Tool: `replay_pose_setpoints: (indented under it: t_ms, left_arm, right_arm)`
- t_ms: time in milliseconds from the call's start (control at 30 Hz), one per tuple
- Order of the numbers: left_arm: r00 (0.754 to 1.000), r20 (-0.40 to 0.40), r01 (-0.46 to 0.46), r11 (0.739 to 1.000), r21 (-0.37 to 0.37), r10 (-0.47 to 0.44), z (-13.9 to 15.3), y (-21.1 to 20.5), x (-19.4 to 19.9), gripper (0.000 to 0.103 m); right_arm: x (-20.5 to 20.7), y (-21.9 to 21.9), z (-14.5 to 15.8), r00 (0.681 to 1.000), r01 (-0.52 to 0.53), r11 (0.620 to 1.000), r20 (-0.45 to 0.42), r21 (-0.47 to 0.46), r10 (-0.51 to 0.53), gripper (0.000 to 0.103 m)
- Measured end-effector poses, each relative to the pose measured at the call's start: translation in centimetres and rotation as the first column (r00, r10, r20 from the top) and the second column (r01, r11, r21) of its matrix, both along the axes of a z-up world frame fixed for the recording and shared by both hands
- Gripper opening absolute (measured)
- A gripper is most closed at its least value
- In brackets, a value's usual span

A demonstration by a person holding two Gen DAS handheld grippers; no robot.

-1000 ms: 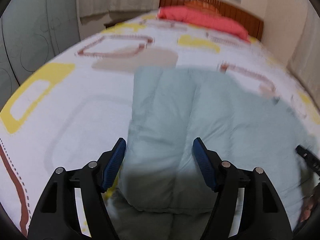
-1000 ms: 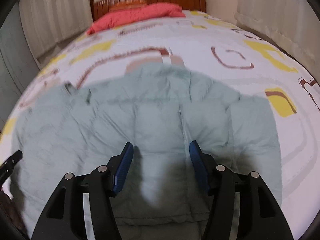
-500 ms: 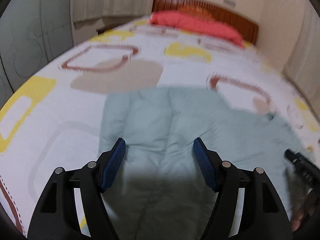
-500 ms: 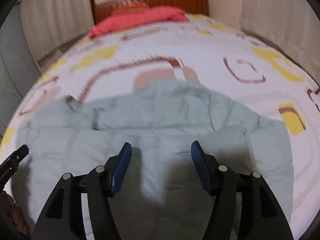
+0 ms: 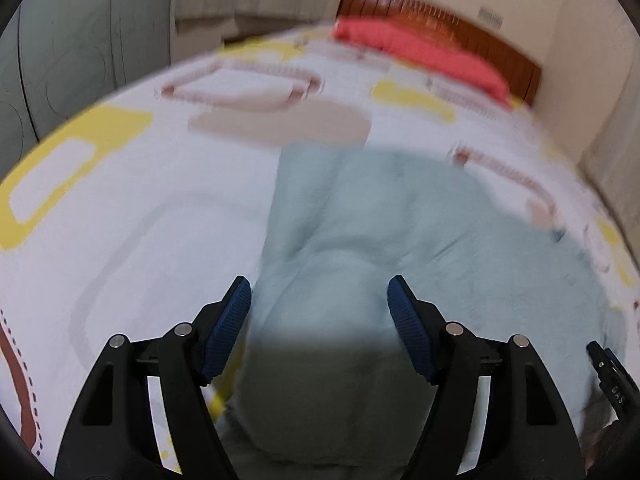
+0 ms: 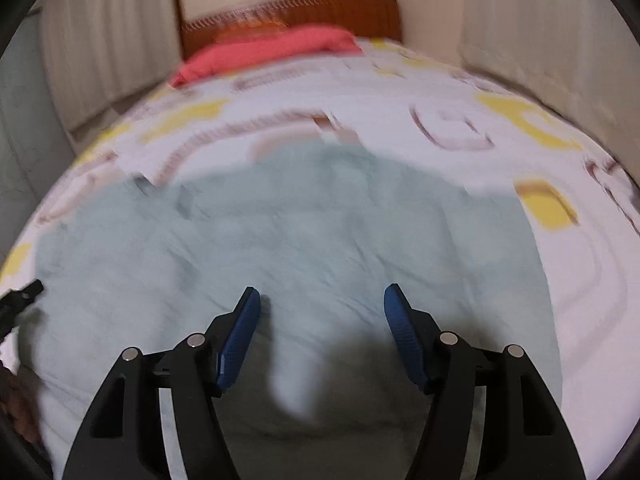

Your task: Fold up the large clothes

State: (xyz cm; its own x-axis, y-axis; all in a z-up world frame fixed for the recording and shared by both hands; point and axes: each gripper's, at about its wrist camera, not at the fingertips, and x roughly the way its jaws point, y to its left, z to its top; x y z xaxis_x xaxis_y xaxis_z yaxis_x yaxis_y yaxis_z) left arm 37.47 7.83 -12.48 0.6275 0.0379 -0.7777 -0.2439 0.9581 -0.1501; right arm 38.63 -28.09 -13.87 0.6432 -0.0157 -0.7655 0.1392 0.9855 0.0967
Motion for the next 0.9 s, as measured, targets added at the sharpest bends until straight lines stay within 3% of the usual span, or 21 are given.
replay_pose_setpoints:
  t_ms: [33,167,333,600,900]
  left_arm:
    - [1.0,-0.011,0.009,1.0,-0.021,-0.009,-0.6,0.2,0.0,0.073]
    - [1.0,0.008,-0.016,1.0,-0.018,0.016,1.2,0.8,-2.2,0.073]
    - [0.999,0.012,-0.036,0.998,-0.045,0.037,2.2,3.0,-9.1,0.073]
    - [0.994,-0.05,-0.104,0.981,-0.163,0.097,0.9,6.8,-21.5,0.073]
    - [0.989,-0.053,-0.144,0.949,-0.28,0.135,0.5,7.1,-29.8,0.073]
  right_arm:
    - [0.1,-0.5,-0.8,1.0,-0.011,0.999,-0.019,0.036,0.011,0.065]
    - [-1.9,-1.4,1.4,1.0,-0.003,0.998,0.0,0.068,0.003,0.065]
    - [-7.7,-3.2,2.6,1.0,0.014,0.998,0.004,0.057,-0.015,0.065]
    - [-18.5,-8.6,1.3,0.994,0.102,0.989,-0.045,0.103,-0.098,0.065]
    - [-27.1,-12.0,-0.3,0.986,0.156,0.958,-0.094,0.242,-0.137,0.065]
